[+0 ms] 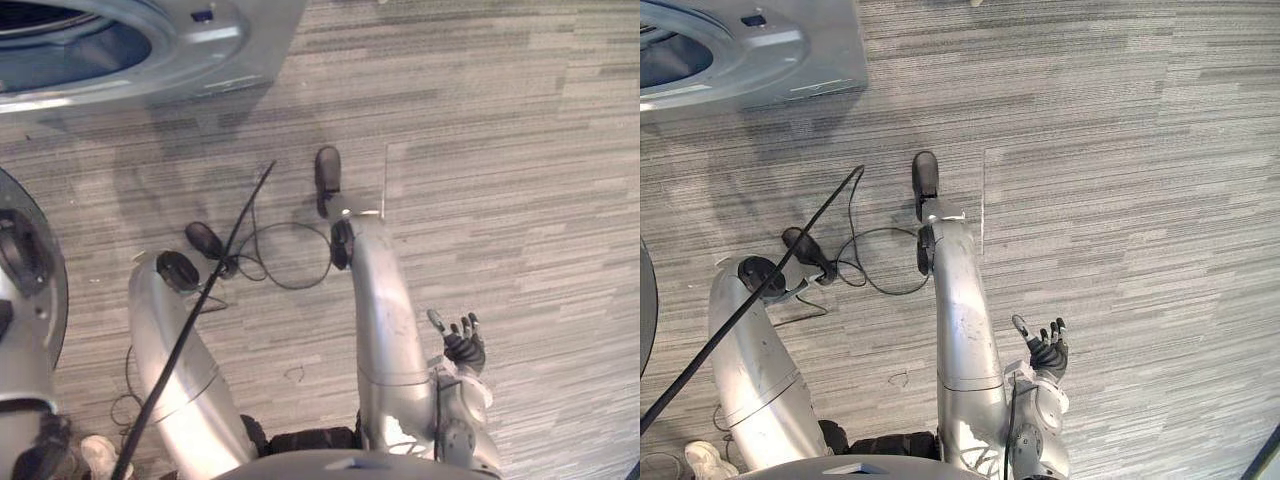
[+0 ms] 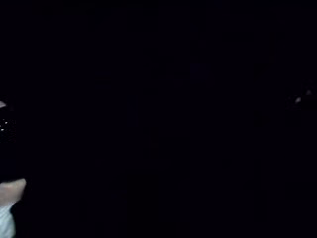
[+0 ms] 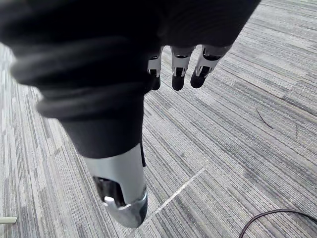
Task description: Pick up the laundry basket with both hands and put the clothes into the washing machine.
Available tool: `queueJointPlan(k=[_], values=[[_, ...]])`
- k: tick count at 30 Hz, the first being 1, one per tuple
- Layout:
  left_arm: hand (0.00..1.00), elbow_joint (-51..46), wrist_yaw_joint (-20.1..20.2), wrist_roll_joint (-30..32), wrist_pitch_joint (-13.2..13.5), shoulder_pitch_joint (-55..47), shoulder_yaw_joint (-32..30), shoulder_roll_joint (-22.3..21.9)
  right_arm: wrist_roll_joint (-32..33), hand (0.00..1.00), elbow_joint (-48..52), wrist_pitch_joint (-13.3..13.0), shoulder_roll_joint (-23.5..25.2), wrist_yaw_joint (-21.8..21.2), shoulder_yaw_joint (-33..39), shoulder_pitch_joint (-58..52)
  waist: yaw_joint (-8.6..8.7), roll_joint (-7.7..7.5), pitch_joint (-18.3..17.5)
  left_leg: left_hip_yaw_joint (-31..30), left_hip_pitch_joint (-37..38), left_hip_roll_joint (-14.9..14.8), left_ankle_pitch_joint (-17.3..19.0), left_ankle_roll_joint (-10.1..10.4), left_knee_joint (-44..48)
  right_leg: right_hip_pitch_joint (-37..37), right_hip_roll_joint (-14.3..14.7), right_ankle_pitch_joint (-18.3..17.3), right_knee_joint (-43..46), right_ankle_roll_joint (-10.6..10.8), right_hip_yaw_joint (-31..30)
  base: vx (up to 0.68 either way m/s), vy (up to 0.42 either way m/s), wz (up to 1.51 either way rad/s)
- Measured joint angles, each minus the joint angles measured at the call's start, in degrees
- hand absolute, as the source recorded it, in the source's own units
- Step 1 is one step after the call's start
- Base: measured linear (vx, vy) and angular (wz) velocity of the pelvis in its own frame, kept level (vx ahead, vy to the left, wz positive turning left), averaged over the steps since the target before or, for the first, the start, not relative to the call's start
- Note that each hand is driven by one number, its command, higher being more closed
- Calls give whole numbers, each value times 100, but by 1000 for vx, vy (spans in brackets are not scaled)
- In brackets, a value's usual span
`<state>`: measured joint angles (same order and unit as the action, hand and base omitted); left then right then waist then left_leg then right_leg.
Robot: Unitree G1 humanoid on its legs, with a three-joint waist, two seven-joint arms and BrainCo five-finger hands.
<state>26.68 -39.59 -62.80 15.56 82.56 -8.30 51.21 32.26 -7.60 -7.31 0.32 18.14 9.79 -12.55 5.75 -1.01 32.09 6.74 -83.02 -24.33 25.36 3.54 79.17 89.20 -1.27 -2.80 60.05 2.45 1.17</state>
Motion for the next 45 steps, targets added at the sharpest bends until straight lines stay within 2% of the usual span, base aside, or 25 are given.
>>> queueJointPlan(k=[5,8,9,10,11,12,13,15,16,17,20,26,27,31,33,35,37,38,40,41,43,44,45], values=[[100,137,51,243,-165,9,206,34,0,0,3,-19,21,7,55,-5,-42,0,0,-6,0,30,2,-4,39,2,-37,-1,38,2,2,-40,14,3],[100,338,175,479,-357,-13,228,35,-2,0,2,-27,20,130,66,-5,-56,2,1,-1,-9,31,4,-20,16,2,-53,-34,-33,23,13,-71,16,-4],[0,382,249,687,-476,-136,229,36,-1,0,2,-27,10,155,78,-9,-62,10,5,2,-11,14,2,-38,7,1,-76,-32,-38,19,62,-63,11,-5],[0,449,314,850,-559,-252,276,36,2,0,2,-26,12,195,99,-9,-57,10,6,0,-11,9,8,-48,41,3,-109,-26,-12,8,103,-67,15,-4],[0,627,416,1152,-773,-335,393,35,2,0,-4,-32,10,201,107,-11,-65,10,6,-25,-16,9,9,-44,62,9,-128,-19,9,-4,122,-51,8,0],[0,792,542,1654,-1089,-370,461,35,2,0,-5,-34,2,201,107,-10,-68,14,8,-23,-18,9,6,-39,58,17,-128,-14,15,2,121,-50,8,0],[0,877,606,1926,-1255,-406,512,35,2,0,-5,-36,1,200,106,-10,-69,15,8,-24,-19,8,5,-37,60,19,-128,-10,15,8,122,-52,2,1],[0,1161,931,3007,-1850,-503,770,26,7,0,-12,-53,4,196,103,-10,-60,17,10,-25,-27,7,5,-37,69,21,-130,-10,16,9,121,-54,8,0],[0,1229,1011,3168,-1958,-503,846,20,8,0,-13,-52,4,195,103,-10,-56,17,10,-24,-30,8,5,-37,73,22,-132,-7,18,12,120,-55,18,2],[0,1346,1204,3652,-2204,-521,856,-88,14,0,-25,-44,4,187,102,-10,-52,19,11,-23,-31,15,5,-38,84,22,-139,13,28,44,113,-46,18,2],[0,1453,1344,3628,-2254,-547,840,-124,135,0,-26,-27,5,184,103,-10,-50,22,12,-28,-31,21,5,-38,100,22,-146,12,57,43,111,-47,15,2],[0,1446,1495,3995,-2415,-878,524,-124,192,0,-24,-4,-17,115,102,-10,-77,34,19,-38,-27,-11,20,-58,153,25,-147,-14,110,6,108,-58,11,1],[0,1443,1514,4241,-2449,-1000,445,-123,227,0,-30,-2,-29,109,102,-10,-78,38,21,-35,-23,-31,42,-94,167,36,-148,-29,171,-14,111,-60,-4,5],[0,1436,1612,4959,-2458,-1496,137,-123,237,0,-70,-20,-85,55,97,-9,-157,39,22,-75,-13,-22,44,-51,170,74,-151,-36,195,-13,148,-54,-7,-5],[0,1358,1619,4936,-2456,-1706,42,-170,236,0,-66,-27,-77,29,96,-8,-144,39,22,-93,-6,-10,7,18,175,74,-154,-33,222,-11,148,-35,-10,2],[0,836,1595,4814,-2441,-2038,-177,-405,236,0,-53,-23,-80,-32,97,-7,-143,39,22,-103,10,16,3,22,181,71,-167,-38,271,-14,148,-32,-8,7],[0,98,1479,4001,-2053,-2591,-252,-647,234,0,-14,-22,-76,-29,98,-6,-143,44,20,-138,23,38,-1,25,193,43,-187,-50,297,-26,150,-25,6,7],[0,-331,1476,3555,-1784,-3007,-342,-933,234,0,-14,-22,-62,-20,109,-6,-142,54,19,-169,69,56,-1,26,211,-20,-203,-74,332,-50,167,-29,13,14],[0,-753,1400,3056,-1527,-3548,-365,-1419,230,0,-11,-22,-42,-15,115,-4,-156,63,14,-185,216,92,4,30,193,-159,-241,-128,352,-77,208,-42,9,16],[0,-1066,1270,2813,-1379,-3955,-397,-1815,216,0,-15,-22,-25,-11,121,9,-174,71,10,-205,333,97,22,16,145,-293,-244,-151,321,-91,228,-52,3,12],[0,-1426,1177,2702,-1277,-4362,-378,-2173,216,0,-44,-18,-3,2,172,2,-189,80,-1,-211,428,75,38,21,133,-354,-262,-307,589,-104,227,-35,-38,28],[0,-1754,1129,2690,-1240,-4653,-334,-2380,216,0,-100,-12,63,19,236,-13,-154,71,-13,-203,482,78,75,72,220,-448,-278,-637,986,-122,188,-6,-97,46],[0,-2134,1088,2697,-1140,-4917,-261,-2630,215,0,-132,-10,93,59,300,46,-226,63,-21,-223,530,122,121,111,193,-455,-250,-744,1010,-172,130,-14,-93,27]])
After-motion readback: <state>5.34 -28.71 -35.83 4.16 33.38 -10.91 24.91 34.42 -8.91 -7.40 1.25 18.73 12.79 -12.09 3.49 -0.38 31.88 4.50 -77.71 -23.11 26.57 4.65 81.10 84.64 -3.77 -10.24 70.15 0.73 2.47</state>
